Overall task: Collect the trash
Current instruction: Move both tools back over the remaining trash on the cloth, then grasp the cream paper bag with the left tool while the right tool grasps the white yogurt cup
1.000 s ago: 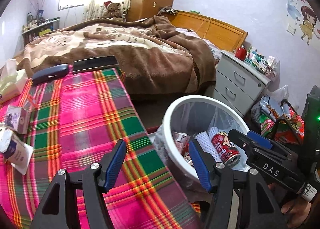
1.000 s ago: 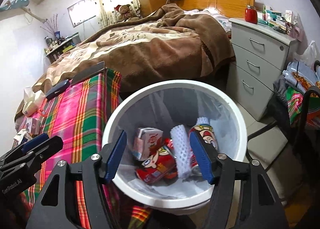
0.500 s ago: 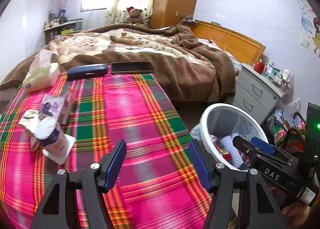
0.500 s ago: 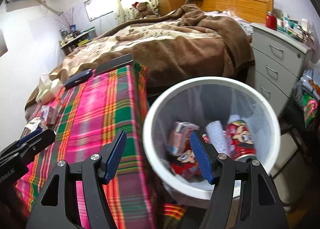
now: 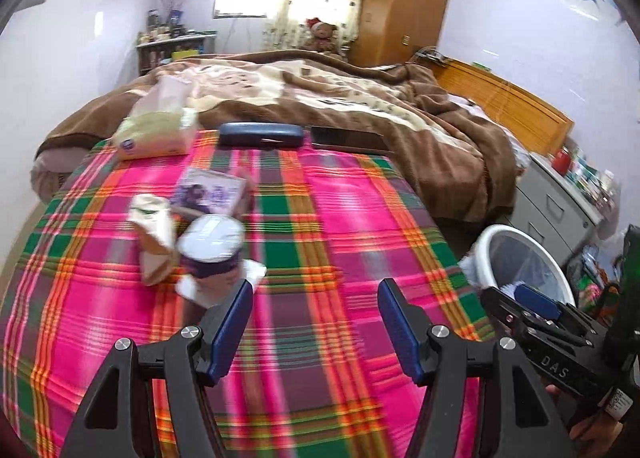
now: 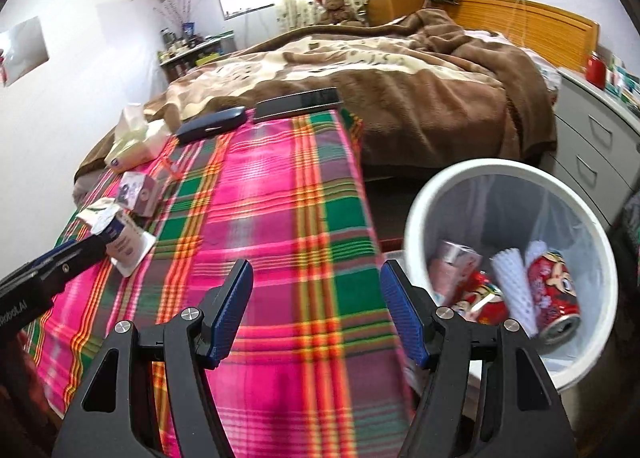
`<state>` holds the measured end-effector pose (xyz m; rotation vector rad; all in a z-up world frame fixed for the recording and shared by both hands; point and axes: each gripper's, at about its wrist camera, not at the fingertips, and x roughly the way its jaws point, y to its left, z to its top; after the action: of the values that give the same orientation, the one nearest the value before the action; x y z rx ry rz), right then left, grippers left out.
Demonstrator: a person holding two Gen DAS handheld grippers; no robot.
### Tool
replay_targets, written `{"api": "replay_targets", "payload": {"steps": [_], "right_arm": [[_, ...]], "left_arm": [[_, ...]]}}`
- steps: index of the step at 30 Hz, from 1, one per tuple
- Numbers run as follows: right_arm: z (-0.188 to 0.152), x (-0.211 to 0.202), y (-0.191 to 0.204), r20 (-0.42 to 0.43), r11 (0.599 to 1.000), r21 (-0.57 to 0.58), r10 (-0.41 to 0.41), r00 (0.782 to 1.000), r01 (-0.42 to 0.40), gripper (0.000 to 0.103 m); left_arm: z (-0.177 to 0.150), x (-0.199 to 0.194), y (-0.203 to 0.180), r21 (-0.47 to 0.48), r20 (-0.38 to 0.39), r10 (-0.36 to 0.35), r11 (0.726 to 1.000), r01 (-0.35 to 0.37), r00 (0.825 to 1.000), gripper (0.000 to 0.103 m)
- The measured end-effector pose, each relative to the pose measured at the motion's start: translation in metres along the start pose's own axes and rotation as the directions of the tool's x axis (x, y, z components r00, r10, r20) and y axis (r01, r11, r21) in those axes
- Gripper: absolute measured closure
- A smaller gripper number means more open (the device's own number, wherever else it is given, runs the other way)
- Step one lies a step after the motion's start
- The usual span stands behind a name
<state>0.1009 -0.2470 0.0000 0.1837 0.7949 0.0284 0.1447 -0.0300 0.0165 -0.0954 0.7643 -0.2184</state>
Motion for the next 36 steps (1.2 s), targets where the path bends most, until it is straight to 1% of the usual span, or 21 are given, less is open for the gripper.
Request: {"api": "replay_targets", "payload": {"steps": [5, 7, 13, 16, 20, 23, 25, 27, 28, 31, 34, 36], "right_arm": [[0.000, 0.007, 0.021, -0.013, 0.998, -0.045, 0.031, 0.999, -0.031, 0.036], [0.001, 0.009, 0.028, -0.014, 0.997, -0.058, 0.040, 0.999, -0.040, 0.035], [0.005, 0.018, 0.051, -0.028, 0.994, -0.082, 0.070, 0.997, -0.072, 0.035], [0.007, 0.024, 0.065, -0.037, 0.991, -0.096, 0.089, 0.995, -0.092, 0.036], [0.006, 0.027, 0.083, -0.047, 0.985, -0.118, 0.119, 0.992, -0.124, 0.035], [0.006, 0.032, 0.095, -0.059, 0.981, -0.134, 0.134, 0.989, -0.141, 0.036], [0.005, 0.034, 0.101, -0.070, 0.978, -0.141, 0.148, 0.987, -0.156, 0.036], [0.003, 0.036, 0.107, -0.079, 0.973, -0.151, 0.162, 0.984, -0.173, 0.036], [0.002, 0.037, 0.111, -0.085, 0.972, -0.157, 0.164, 0.983, -0.175, 0.036], [0.001, 0.041, 0.117, -0.098, 0.970, -0.155, 0.172, 0.980, -0.186, 0.036], [0.000, 0.045, 0.123, -0.112, 0.968, -0.162, 0.173, 0.978, -0.190, 0.036], [0.000, 0.046, 0.125, -0.115, 0.968, -0.166, 0.169, 0.979, -0.186, 0.035]], "left_arm": [[0.002, -0.003, 0.039, -0.049, 0.010, 0.036, 0.998, -0.035, 0.999, 0.038], [0.003, -0.003, 0.056, -0.074, 0.007, 0.064, 0.995, -0.063, 0.998, 0.038], [0.005, -0.001, 0.096, -0.130, -0.006, 0.086, 0.988, -0.086, 0.996, 0.037], [0.008, 0.000, 0.110, -0.131, -0.002, 0.121, 0.984, -0.120, 0.993, 0.037], [0.013, 0.007, 0.129, -0.172, -0.018, 0.101, 0.980, -0.103, 0.995, 0.037], [0.020, 0.012, 0.137, -0.162, -0.021, 0.097, 0.982, -0.099, 0.995, 0.037], [0.025, 0.020, 0.142, -0.169, -0.043, 0.089, 0.981, -0.095, 0.995, 0.037], [0.030, 0.022, 0.142, -0.161, -0.025, 0.075, 0.984, -0.078, 0.997, 0.037], [0.033, 0.027, 0.142, -0.147, -0.029, 0.073, 0.986, -0.077, 0.997, 0.036], [0.038, 0.041, 0.145, -0.152, -0.071, 0.062, 0.986, -0.073, 0.996, 0.036], [0.042, 0.053, 0.154, -0.185, -0.086, 0.022, 0.982, -0.038, 0.996, 0.036], [0.045, 0.063, 0.158, -0.179, -0.112, 0.047, 0.982, -0.067, 0.993, 0.035]]}}
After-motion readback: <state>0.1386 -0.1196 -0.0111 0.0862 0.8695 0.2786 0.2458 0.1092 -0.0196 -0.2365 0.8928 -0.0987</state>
